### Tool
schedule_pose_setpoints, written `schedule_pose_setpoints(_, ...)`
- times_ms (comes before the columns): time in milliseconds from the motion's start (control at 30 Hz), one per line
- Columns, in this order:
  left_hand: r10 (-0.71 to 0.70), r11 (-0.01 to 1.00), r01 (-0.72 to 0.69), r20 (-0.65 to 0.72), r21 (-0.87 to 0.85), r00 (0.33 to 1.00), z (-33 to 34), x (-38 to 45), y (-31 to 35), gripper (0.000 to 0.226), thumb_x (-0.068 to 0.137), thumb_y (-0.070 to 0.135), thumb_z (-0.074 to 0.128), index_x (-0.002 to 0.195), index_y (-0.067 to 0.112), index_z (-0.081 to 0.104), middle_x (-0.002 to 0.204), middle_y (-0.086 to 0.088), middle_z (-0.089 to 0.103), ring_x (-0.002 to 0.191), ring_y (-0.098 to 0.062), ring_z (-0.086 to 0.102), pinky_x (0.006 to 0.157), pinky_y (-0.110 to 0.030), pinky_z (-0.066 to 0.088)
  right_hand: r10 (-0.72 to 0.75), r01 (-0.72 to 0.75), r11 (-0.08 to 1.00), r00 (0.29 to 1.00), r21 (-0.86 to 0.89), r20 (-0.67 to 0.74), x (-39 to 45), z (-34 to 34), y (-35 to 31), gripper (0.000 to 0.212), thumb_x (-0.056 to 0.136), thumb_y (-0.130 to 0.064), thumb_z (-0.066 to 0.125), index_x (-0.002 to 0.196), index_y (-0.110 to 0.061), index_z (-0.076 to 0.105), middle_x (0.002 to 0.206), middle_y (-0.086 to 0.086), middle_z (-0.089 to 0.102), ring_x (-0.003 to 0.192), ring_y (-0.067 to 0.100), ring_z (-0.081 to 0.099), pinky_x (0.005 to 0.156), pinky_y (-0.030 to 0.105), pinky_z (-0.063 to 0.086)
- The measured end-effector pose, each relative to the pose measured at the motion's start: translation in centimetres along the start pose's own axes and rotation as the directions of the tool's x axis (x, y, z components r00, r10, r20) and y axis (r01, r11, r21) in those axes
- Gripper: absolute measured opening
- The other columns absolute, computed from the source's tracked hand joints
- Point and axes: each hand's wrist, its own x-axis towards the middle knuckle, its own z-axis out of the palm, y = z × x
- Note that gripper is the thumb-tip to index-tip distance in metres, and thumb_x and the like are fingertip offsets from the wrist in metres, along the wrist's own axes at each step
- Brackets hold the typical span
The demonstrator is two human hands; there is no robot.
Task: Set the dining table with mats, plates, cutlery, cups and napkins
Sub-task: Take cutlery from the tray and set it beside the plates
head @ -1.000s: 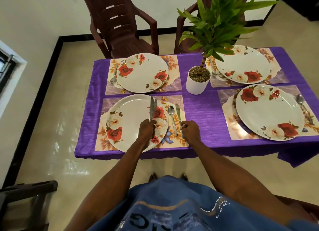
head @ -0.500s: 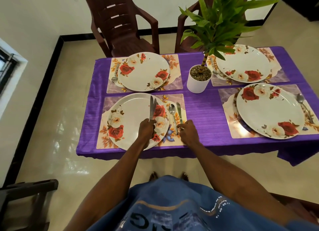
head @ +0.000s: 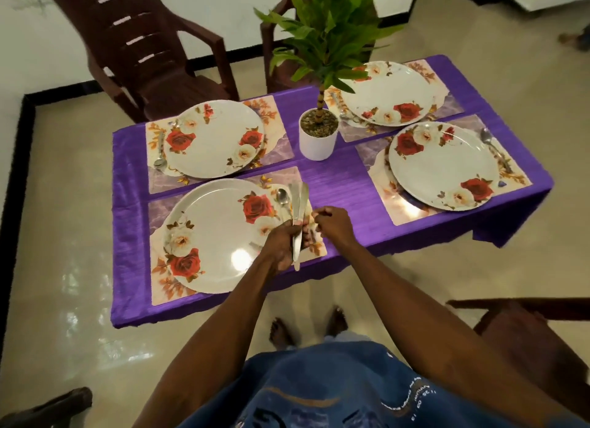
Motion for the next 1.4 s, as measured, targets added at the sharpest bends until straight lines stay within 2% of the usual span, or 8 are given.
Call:
schedule_pose_setpoints(100, -0.020, 1.000, 0.020, 0.064, 0.014, 0.998, 2.7, 1.1, -1.0, 0.015, 0.095, 0.000, 0.049, 0.095, 0.001, 0.064, 0.069, -0.008, 0.066, 0.060, -0.018, 0.063, 0.058, -0.028, 0.054, 0.051, -0.048, 0.993, 0.998, 0.105, -0.024, -0.1, -2.9, -0.2, 0.016, 0.091, -0.012, 0.059, 0.082, -0.005, 0.071, 0.058, 0.004, 0.061, 0.041, 0.006, 0.053, 0.046, 0.023, 0.044)
schedule_pose_setpoints(233, 0.004, 1.000, -0.005, 0.062, 0.019, 0.998, 6.3, 2.0, -2.2, 0.011, 0.091, -0.004, 0.056, 0.100, -0.007, 0.063, 0.078, -0.015, 0.071, 0.068, -0.025, 0.071, 0.066, -0.032, 0.060, 0.083, -0.088, 0.969, 0.996, 0.231, 0.034, -0.2, -7.1, 0.5, 0.023, 0.091, -0.023, 0.062, 0.077, -0.008, 0.071, 0.061, 0.005, 0.063, 0.052, 0.013, 0.055, 0.052, 0.026, 0.044)
schedule_pose_setpoints(467, 0.047, 0.996, -0.050, 0.048, 0.074, 0.998, 17.4, 5.0, -5.8, 0.022, 0.091, -0.003, 0.058, 0.108, -0.016, 0.062, 0.094, -0.028, 0.070, 0.079, -0.035, 0.072, 0.069, -0.037, 0.060, 0.072, -0.074, 0.942, 0.997, 0.328, 0.019, 1.6, -17.6, 2.6, 0.009, 0.088, -0.002, 0.061, 0.080, -0.004, 0.066, 0.057, 0.007, 0.059, 0.047, 0.019, 0.050, 0.044, 0.025, 0.044)
schedule_pose_setpoints(667, 0.166, 0.985, -0.161, -0.096, 0.055, 0.982, 28.7, 7.1, -9.3, 0.003, 0.086, -0.007, 0.064, 0.086, -0.009, 0.066, 0.071, -0.017, 0.070, 0.065, -0.027, 0.067, 0.058, -0.028, 0.059, 0.068, -0.038, 0.957, 0.993, 0.286, -0.097, 5.2, -30.4, 5.4, 0.013, 0.092, -0.002, 0.056, 0.088, -0.007, 0.067, 0.077, 0.008, 0.067, 0.065, 0.016, 0.061, 0.056, 0.023, 0.052)
schedule_pose_setpoints(967, 0.174, 0.979, -0.146, -0.200, 0.145, 0.964, 36.0, 11.7, -9.6, 0.009, 0.095, 0.005, 0.060, 0.096, -0.001, 0.066, 0.069, -0.009, 0.061, 0.053, -0.012, 0.050, 0.046, -0.021, 0.038, 0.149, -0.109, 0.956, 0.980, 0.273, -0.130, 10.5, -39.9, 6.9, 0.019, 0.092, -0.006, 0.050, 0.100, -0.004, 0.067, 0.091, 0.011, 0.075, 0.073, 0.019, 0.062, 0.066, 0.031, 0.049)
schedule_pose_setpoints(1067, 0.162, 0.979, -0.134, -0.189, 0.155, 0.969, 38.0, 13.8, -9.1, 0.011, 0.093, 0.008, 0.063, 0.098, -0.001, 0.068, 0.071, -0.010, 0.063, 0.055, -0.013, 0.050, 0.047, -0.023, 0.040, 0.203, -0.149, 0.934, 0.970, 0.324, -0.137, 12.1, -41.5, 6.8, 0.026, 0.086, 0.006, 0.047, 0.100, -0.004, 0.067, 0.085, 0.007, 0.074, 0.076, 0.020, 0.069, 0.065, 0.029, 0.051)
schedule_pose_setpoints(1233, 0.186, 0.971, -0.151, -0.183, 0.187, 0.965, 41.8, 18.1, -8.1, 0.011, 0.088, 0.012, 0.068, 0.087, 0.001, 0.071, 0.066, -0.008, 0.062, 0.054, -0.014, 0.049, 0.048, -0.025, 0.038, 0.216, -0.167, 0.964, 0.946, 0.207, -0.243, 16.5, -45.2, 7.0, 0.020, 0.087, 0.004, 0.048, 0.094, 0.004, 0.066, 0.070, 0.010, 0.058, 0.056, 0.018, 0.052, 0.047, 0.022, 0.039)
schedule_pose_setpoints(1400, 0.167, 0.978, -0.142, -0.159, 0.155, 0.973, 46.3, 22.1, -5.8, 0.013, 0.088, 0.013, 0.066, 0.087, 0.000, 0.070, 0.066, -0.008, 0.061, 0.053, -0.014, 0.048, 0.048, -0.024, 0.037, 0.191, -0.188, 0.981, 0.960, 0.037, -0.203, 22.4, -49.3, 6.1, 0.022, 0.092, -0.007, 0.053, 0.076, -0.021, 0.059, 0.070, -0.002, 0.053, 0.067, 0.015, 0.052, 0.056, 0.025, 0.045)
